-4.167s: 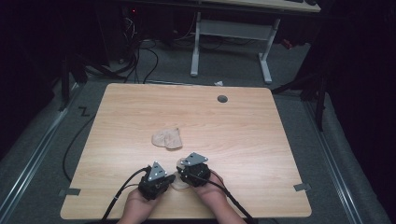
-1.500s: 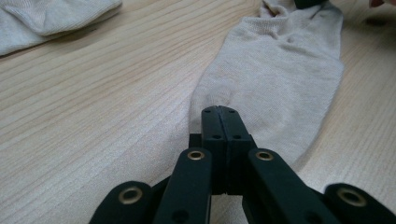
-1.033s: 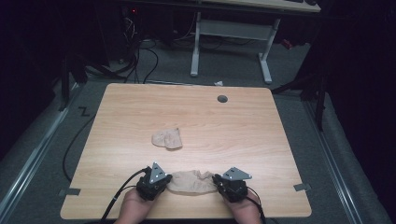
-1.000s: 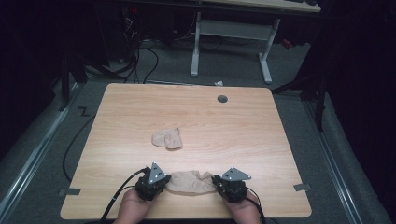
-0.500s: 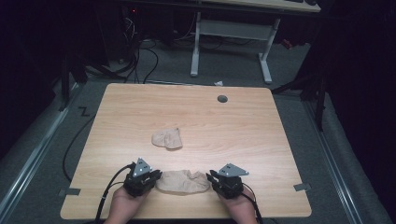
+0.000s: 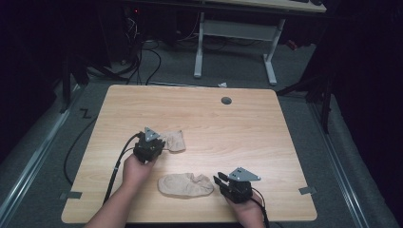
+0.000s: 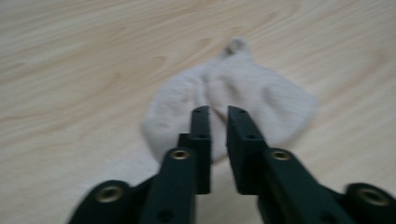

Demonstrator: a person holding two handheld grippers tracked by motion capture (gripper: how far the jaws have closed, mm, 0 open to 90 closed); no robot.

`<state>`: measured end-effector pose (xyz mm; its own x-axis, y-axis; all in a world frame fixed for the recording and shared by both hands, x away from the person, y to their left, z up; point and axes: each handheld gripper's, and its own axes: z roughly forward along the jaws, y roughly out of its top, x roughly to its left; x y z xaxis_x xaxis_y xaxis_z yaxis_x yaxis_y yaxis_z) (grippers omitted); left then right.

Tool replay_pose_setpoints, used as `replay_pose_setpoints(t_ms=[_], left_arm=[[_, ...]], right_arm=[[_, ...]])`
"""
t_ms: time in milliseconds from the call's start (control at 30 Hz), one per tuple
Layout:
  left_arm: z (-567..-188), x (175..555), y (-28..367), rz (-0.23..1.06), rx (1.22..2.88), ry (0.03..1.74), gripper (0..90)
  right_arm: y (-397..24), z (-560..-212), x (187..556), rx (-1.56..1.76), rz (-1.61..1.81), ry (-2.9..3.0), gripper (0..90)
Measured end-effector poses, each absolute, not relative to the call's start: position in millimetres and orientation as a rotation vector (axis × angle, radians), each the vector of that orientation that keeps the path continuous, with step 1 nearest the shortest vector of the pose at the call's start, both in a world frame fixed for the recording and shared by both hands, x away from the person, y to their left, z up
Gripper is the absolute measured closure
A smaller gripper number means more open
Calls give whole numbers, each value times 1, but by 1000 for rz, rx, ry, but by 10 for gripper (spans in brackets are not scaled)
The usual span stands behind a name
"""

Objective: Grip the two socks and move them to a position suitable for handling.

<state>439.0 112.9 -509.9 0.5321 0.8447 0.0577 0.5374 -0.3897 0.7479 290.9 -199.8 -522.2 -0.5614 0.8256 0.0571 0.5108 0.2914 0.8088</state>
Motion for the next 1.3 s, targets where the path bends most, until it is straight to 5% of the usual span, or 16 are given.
replay_pose_setpoints(t_ms=[367,967,1300], left_arm=[[-525,455,107,509,2141,1139,900],[-526,387,71,411,2243,837,900],[-525,381,70,384,2234,805,900]], right_arm=[[-199,-524,290,1197,1151,2202,737],[-188,-521,292,1164,1147,2229,731],[-141,-513,321,1063,1130,2295,707]])
